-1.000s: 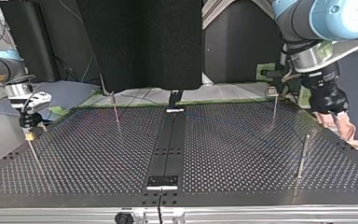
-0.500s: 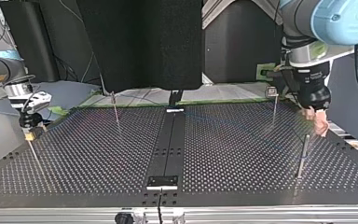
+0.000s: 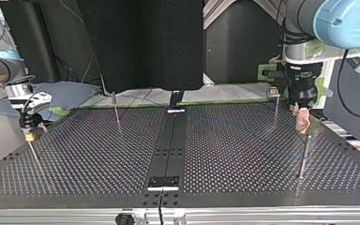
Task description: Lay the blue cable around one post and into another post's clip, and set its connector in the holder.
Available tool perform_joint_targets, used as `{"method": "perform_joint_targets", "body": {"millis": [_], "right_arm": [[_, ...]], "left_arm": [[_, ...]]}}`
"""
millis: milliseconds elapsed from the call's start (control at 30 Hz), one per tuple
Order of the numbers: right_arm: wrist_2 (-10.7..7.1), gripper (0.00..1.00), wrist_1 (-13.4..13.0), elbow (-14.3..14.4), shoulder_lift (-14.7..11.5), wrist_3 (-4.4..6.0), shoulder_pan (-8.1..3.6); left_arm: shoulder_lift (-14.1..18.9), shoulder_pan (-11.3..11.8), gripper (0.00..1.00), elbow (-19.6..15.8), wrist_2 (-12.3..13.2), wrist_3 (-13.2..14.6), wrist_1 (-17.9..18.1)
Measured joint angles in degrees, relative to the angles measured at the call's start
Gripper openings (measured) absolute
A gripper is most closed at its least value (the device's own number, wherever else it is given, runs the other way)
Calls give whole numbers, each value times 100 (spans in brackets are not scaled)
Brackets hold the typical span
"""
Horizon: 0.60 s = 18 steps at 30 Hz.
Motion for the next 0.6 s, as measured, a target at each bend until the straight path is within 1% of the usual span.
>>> {"method": "perform_joint_targets", "body": {"millis": [600], "right_arm": [[0,100,0,0,0,0,0]], "left_arm": [[-34,2,100,-2,28,-15,56]]}}
